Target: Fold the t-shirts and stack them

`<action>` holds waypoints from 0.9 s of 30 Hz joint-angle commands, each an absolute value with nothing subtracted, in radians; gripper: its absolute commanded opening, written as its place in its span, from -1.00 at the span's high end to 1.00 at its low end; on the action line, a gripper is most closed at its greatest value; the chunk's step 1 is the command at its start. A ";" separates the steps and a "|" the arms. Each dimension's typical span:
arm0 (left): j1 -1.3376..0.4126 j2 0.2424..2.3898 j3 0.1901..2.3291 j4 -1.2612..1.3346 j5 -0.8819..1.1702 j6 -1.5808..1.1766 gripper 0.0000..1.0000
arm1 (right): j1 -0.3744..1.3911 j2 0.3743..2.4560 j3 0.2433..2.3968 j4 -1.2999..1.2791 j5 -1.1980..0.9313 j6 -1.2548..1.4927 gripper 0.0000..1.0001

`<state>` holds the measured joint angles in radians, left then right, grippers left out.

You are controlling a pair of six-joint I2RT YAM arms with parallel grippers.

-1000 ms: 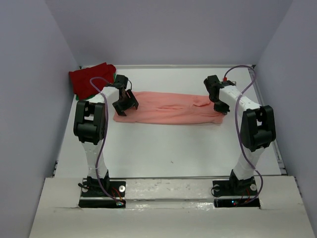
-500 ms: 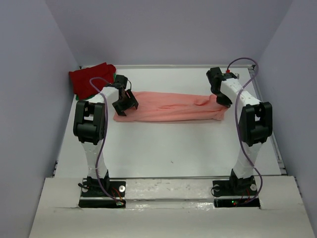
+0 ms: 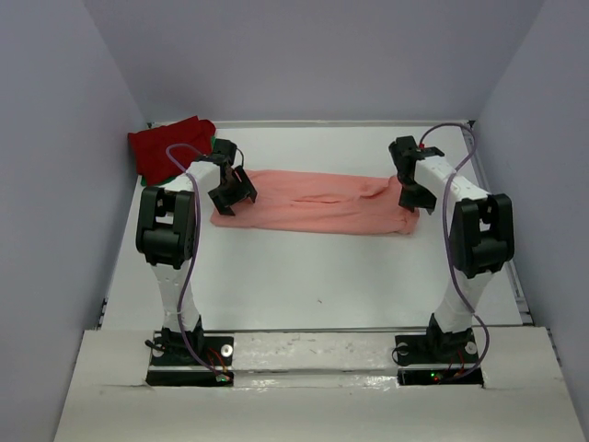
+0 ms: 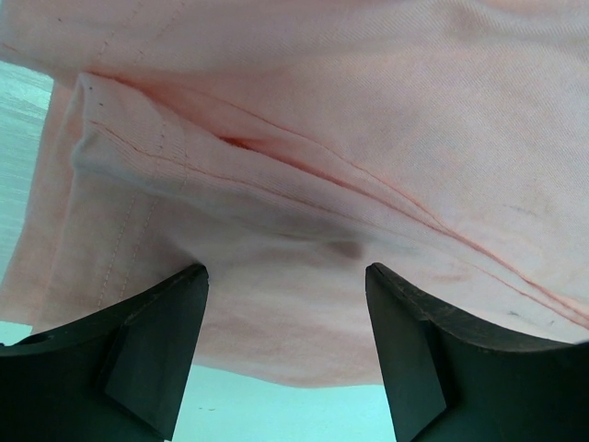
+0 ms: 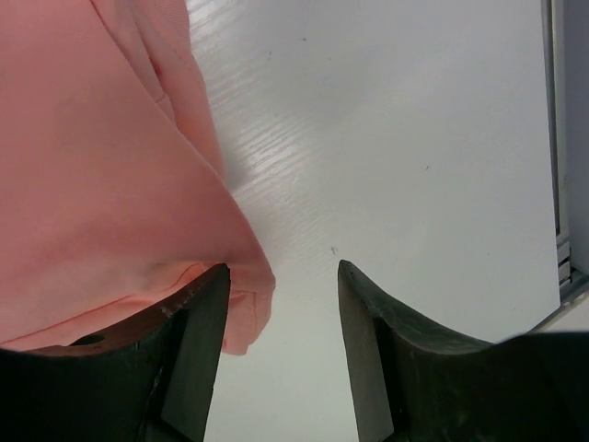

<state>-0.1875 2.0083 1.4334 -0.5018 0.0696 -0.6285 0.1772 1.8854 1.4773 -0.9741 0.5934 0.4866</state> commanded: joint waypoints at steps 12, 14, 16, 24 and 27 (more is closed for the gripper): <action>-0.184 2.057 1.374 -0.512 0.089 -0.624 -0.63 | 0.279 1.583 1.261 -0.839 0.318 0.580 0.06; -0.186 2.056 1.374 -0.512 0.092 -0.624 -0.62 | 0.288 1.563 1.208 -0.810 0.298 0.598 0.17; -0.184 2.052 1.376 -0.512 0.092 -0.624 -0.62 | 0.298 1.560 1.184 -0.796 0.291 0.620 0.22; -0.187 2.046 1.371 -0.508 0.103 -0.623 -0.62 | 0.298 1.611 1.196 -0.827 0.373 0.683 0.26; -0.186 2.042 1.368 -0.508 0.103 -0.621 -0.62 | 0.298 1.650 1.216 -0.848 0.428 0.702 0.26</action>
<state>-0.1875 2.0033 1.4273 -0.4961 0.0711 -0.6281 0.2947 1.6112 1.1698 -0.8490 0.3412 0.6514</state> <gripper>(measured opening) 0.813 0.371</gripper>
